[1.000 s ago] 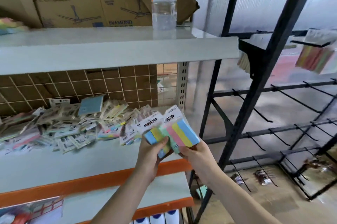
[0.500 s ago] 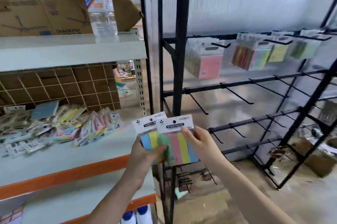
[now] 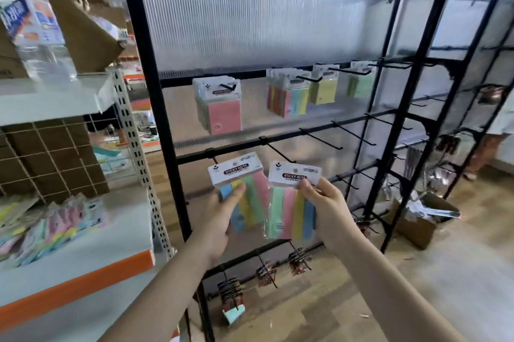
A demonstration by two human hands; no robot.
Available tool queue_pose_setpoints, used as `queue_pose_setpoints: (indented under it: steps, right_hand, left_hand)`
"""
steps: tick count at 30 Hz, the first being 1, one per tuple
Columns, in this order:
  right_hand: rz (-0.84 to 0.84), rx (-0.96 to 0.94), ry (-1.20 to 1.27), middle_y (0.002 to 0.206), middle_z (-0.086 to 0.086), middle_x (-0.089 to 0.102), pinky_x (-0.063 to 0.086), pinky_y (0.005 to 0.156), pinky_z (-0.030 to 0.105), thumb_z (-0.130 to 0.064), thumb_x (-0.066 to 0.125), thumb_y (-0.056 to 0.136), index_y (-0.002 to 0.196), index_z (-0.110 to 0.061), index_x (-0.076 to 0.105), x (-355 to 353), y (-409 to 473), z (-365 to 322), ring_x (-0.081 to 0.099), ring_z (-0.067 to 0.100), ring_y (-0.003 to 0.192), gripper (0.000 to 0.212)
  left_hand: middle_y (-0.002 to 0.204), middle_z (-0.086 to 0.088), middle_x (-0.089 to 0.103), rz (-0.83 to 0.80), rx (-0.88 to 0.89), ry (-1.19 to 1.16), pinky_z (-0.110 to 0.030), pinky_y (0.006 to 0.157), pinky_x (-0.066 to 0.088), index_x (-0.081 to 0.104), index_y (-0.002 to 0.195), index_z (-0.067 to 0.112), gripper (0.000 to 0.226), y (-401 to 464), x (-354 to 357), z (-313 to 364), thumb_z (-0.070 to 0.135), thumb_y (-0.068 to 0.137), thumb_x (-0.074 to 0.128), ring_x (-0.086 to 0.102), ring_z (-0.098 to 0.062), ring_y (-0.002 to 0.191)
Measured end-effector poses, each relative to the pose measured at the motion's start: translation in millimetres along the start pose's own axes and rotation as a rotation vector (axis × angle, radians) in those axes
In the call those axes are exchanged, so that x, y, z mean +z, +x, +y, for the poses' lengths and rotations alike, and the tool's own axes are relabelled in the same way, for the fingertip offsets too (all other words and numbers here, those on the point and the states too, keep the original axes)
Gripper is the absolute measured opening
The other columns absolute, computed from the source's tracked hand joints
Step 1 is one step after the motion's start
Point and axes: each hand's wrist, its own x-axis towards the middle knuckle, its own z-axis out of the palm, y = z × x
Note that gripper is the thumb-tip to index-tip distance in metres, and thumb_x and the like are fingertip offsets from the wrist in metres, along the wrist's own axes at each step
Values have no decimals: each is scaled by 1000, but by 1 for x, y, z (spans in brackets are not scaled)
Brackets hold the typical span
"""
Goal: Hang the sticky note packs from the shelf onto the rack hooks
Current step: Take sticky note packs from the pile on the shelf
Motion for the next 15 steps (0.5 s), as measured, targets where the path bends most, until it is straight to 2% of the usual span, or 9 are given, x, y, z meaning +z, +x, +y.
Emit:
queue_pose_setpoints:
  steps: [2, 3, 4, 6, 8, 10, 12, 15]
  right_hand:
    - [35, 36, 43, 60, -10, 62, 45, 51, 22, -19, 55, 97, 58, -32, 66, -16, 4, -6, 58, 9, 53, 42]
    - [55, 56, 63, 59, -8, 62, 44, 50, 22, -16, 55, 96, 56, -29, 66, -23, 8, -9, 58, 10, 52, 43]
    - [73, 78, 88, 59, -6, 63, 44, 51, 22, -14, 56, 95, 57, -27, 66, -29, 12, -13, 58, 12, 51, 41]
    - [101, 97, 102, 64, -1, 65, 45, 58, 25, -15, 56, 92, 65, -21, 66, -38, 21, -20, 58, 15, 53, 29]
    - [114, 55, 36, 67, -1, 66, 44, 60, 26, -22, 59, 92, 73, -19, 67, -44, 33, -25, 58, 13, 58, 21]
    - [119, -30, -77, 67, -4, 67, 45, 58, 22, -29, 61, 92, 76, -18, 69, -48, 50, -31, 59, 9, 60, 21]
    - [102, -99, -164, 74, 1, 71, 47, 62, 24, -32, 61, 92, 80, -17, 71, -51, 69, -37, 61, 11, 66, 22]
    - [52, -143, -228, 83, 10, 72, 46, 66, 30, -35, 61, 91, 85, -13, 70, -56, 101, -46, 62, 13, 69, 25]
  left_hand:
    - [88, 1, 70, 29, -22, -1, -31, 65, 53, 58, 97, 26, 29, 10, 18, 0, 41, 76, 71, 68, -15, 76]
    - [87, 3, 70, 39, -13, 32, -29, 63, 52, 58, 96, 27, 26, 14, 26, 0, 42, 78, 69, 68, -13, 75]
    - [93, 3, 69, 22, 8, 74, -32, 70, 53, 59, 99, 29, 28, 19, 33, 0, 45, 78, 68, 67, -14, 83]
    - [108, 5, 66, -70, 55, 144, -42, 93, 47, 58, 107, 33, 39, 28, 48, 2, 51, 74, 66, 60, -18, 104]
    - [103, 14, 65, -127, 105, 191, -41, 97, 45, 58, 98, 37, 22, 39, 63, 7, 46, 80, 65, 58, -14, 104]
    - [89, 17, 70, -181, 157, 231, -36, 88, 51, 59, 92, 34, 5, 53, 78, 13, 35, 87, 63, 64, -9, 91]
    - [79, 22, 71, -245, 209, 255, -25, 73, 55, 61, 89, 33, 2, 69, 93, 19, 31, 88, 61, 67, 1, 76]
    - [82, 20, 72, -309, 254, 312, -14, 63, 53, 64, 91, 31, 7, 93, 108, 29, 36, 86, 62, 67, 2, 73]
